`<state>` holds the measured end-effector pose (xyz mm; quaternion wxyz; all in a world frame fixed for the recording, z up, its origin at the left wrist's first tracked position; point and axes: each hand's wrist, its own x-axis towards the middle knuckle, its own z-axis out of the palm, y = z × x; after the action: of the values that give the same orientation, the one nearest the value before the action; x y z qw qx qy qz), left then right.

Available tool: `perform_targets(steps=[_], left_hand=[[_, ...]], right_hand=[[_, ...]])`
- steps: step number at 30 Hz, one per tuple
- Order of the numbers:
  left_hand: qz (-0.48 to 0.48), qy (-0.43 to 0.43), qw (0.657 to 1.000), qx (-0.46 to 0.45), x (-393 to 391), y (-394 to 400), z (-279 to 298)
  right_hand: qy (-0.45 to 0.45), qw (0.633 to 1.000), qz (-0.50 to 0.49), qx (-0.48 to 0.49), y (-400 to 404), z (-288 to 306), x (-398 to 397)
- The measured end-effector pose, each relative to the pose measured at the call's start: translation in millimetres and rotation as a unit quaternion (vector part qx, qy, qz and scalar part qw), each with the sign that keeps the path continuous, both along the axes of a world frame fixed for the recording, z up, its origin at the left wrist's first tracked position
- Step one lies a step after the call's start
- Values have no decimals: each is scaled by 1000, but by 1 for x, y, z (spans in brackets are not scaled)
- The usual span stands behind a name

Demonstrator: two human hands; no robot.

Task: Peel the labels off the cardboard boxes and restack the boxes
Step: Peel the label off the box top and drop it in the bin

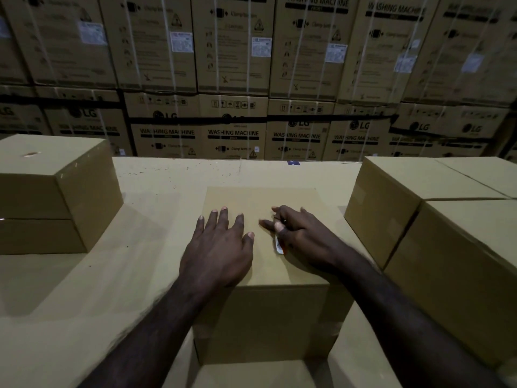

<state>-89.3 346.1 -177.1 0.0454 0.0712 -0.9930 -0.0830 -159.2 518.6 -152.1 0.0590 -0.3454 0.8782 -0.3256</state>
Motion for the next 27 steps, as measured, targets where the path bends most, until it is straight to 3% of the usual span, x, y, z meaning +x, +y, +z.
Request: perform_targets(steps=[4,7,12,16,21,24,27], left_hand=[[-2,-3,1000,-1,1,1,2],[1,-1,1000,-2,1,1,2],[-1,-1,1000,1,0,0,1],[-1,-4,1000,-3,0,1,2],[-1,-2,1000,-6,0,1,1],[-3,2,1000,-4,0,1,1],[-1,2,1000,1,0,1,1]], right_hand=[[-36,998,13,-51,5,2,5],[-9,997,-16,-72,6,0,8],[22,996,-66,-49,1,2,6],[-10,999,-32,-21,-6,3,4],[-26,998,0,-63,3,2,8],[-19,995,-32,-87,4,-3,5],[22,996,-82,-33,-5,0,3]])
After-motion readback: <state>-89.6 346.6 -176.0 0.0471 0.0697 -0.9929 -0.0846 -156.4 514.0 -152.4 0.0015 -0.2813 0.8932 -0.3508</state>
